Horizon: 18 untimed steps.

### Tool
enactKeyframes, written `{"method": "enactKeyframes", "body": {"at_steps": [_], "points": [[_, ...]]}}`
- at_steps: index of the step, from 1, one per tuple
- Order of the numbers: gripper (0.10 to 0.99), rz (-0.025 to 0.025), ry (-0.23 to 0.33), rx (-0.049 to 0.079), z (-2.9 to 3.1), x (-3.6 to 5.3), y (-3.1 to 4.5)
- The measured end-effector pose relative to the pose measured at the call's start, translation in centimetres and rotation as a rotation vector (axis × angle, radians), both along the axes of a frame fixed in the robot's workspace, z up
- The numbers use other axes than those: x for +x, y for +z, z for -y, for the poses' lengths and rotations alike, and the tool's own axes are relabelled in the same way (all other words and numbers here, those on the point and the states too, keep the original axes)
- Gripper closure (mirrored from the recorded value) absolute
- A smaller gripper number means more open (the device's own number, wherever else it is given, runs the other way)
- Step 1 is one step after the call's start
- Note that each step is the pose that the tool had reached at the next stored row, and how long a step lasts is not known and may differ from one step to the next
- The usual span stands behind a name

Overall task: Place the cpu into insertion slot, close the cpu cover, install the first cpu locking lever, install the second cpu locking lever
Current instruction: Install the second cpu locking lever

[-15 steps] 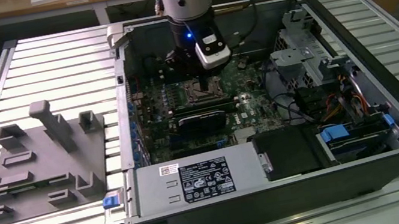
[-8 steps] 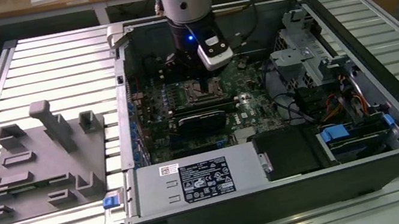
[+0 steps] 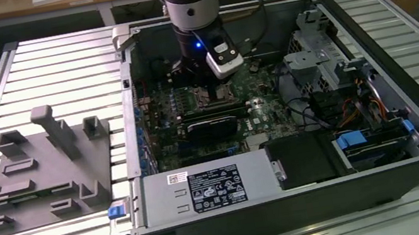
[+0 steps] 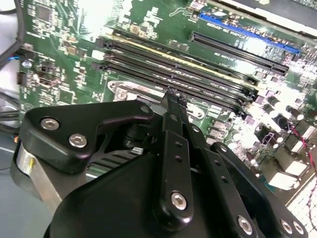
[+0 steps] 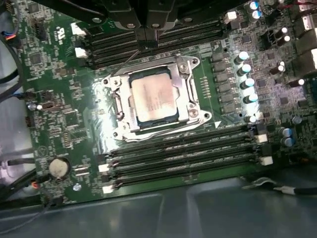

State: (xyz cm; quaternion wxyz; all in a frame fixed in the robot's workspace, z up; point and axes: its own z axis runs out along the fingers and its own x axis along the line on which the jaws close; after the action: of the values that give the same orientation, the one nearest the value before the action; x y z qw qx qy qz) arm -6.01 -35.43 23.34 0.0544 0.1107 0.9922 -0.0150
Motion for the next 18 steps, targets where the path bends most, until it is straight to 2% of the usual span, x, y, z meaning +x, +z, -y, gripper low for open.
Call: {"method": "enactKeyframes", "body": {"at_steps": [4,12,15,18], "points": [[0.980,-0.0004,0.006,0.000,0.07,-0.54,-0.43],[0.980,-0.0037,0.008,0.008,0.43,-1.00,-1.27],[0.980,-0.0039,0.008,0.018,0.62,-1.15,-1.47],[0.980,-0.0037,0.008,0.035,0.88,-1.35,-1.63]]}}
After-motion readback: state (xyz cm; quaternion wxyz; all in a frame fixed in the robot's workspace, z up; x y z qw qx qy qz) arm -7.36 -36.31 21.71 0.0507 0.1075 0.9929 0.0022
